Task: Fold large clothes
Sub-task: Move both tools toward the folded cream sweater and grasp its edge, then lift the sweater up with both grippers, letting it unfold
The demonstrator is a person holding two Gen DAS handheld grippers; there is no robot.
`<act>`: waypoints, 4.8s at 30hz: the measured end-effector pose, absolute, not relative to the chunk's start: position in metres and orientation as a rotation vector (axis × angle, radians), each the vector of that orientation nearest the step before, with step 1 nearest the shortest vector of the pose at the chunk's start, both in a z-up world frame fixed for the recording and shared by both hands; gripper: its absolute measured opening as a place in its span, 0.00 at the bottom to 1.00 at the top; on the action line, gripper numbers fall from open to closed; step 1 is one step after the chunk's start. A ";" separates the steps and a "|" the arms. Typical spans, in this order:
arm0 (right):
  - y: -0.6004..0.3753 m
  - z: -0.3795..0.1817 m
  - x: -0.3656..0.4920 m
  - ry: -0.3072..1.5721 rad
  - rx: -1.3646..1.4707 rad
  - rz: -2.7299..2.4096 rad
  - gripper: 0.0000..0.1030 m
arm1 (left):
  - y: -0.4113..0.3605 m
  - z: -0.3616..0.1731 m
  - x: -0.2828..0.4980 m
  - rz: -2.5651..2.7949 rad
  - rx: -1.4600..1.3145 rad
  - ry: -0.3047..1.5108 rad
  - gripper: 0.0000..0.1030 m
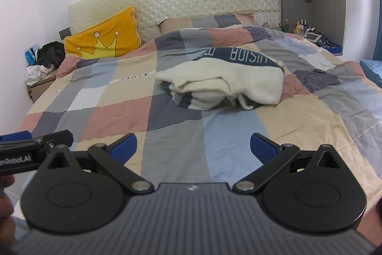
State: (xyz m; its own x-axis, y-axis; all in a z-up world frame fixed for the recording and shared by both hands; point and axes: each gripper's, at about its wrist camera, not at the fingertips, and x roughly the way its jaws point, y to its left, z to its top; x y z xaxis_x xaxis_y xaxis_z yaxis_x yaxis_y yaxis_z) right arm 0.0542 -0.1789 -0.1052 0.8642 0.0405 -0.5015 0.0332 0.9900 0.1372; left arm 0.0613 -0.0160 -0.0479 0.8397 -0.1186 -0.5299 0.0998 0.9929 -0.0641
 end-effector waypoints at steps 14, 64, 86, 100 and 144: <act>-0.195 -0.116 0.095 0.552 0.184 -0.005 1.00 | -0.034 -0.062 0.132 -0.143 0.011 0.594 1.00; -0.237 -0.211 0.366 0.577 0.095 -0.157 1.00 | -0.143 -0.216 0.483 -0.407 0.077 0.586 0.48; -0.253 -0.192 0.376 0.472 0.186 -0.273 1.00 | -0.124 -0.139 0.442 -0.409 -0.134 0.394 0.10; -0.283 -0.222 0.326 0.601 0.331 -0.475 1.00 | -0.109 -0.106 0.396 -0.414 -0.227 0.374 0.09; -0.291 -0.233 0.282 0.656 0.138 -0.398 0.78 | -0.129 -0.193 0.402 -0.163 0.075 0.458 0.56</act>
